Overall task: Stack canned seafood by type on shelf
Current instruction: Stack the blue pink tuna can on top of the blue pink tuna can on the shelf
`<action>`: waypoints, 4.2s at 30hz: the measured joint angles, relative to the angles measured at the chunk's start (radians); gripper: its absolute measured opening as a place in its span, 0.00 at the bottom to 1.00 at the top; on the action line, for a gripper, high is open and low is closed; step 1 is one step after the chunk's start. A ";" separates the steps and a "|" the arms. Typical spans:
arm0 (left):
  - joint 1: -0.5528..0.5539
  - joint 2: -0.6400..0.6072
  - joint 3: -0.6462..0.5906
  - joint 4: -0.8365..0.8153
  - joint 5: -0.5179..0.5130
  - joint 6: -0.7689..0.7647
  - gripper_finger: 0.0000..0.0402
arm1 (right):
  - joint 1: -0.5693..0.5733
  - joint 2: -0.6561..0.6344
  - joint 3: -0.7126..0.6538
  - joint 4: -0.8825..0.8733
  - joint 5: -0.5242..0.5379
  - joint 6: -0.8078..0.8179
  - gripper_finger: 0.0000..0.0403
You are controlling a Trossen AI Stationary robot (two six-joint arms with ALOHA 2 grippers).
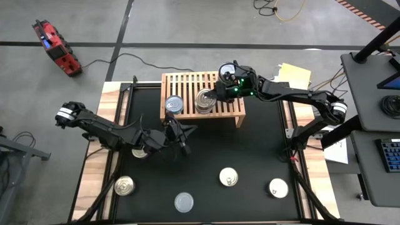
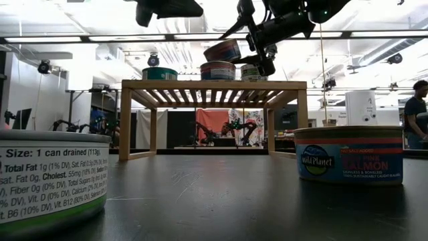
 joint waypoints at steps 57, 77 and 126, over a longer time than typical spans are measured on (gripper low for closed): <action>0.094 0.000 0.000 0.018 0.001 0.004 0.00 | 0.039 0.009 0.000 0.034 0.127 -0.001 0.70; 0.097 0.000 0.000 0.013 0.001 0.003 0.00 | 0.063 0.011 0.000 -0.009 0.161 -0.186 0.70; 0.099 0.000 -0.003 -0.038 0.001 0.000 0.00 | 0.079 -0.005 0.000 0.007 0.294 -0.473 0.82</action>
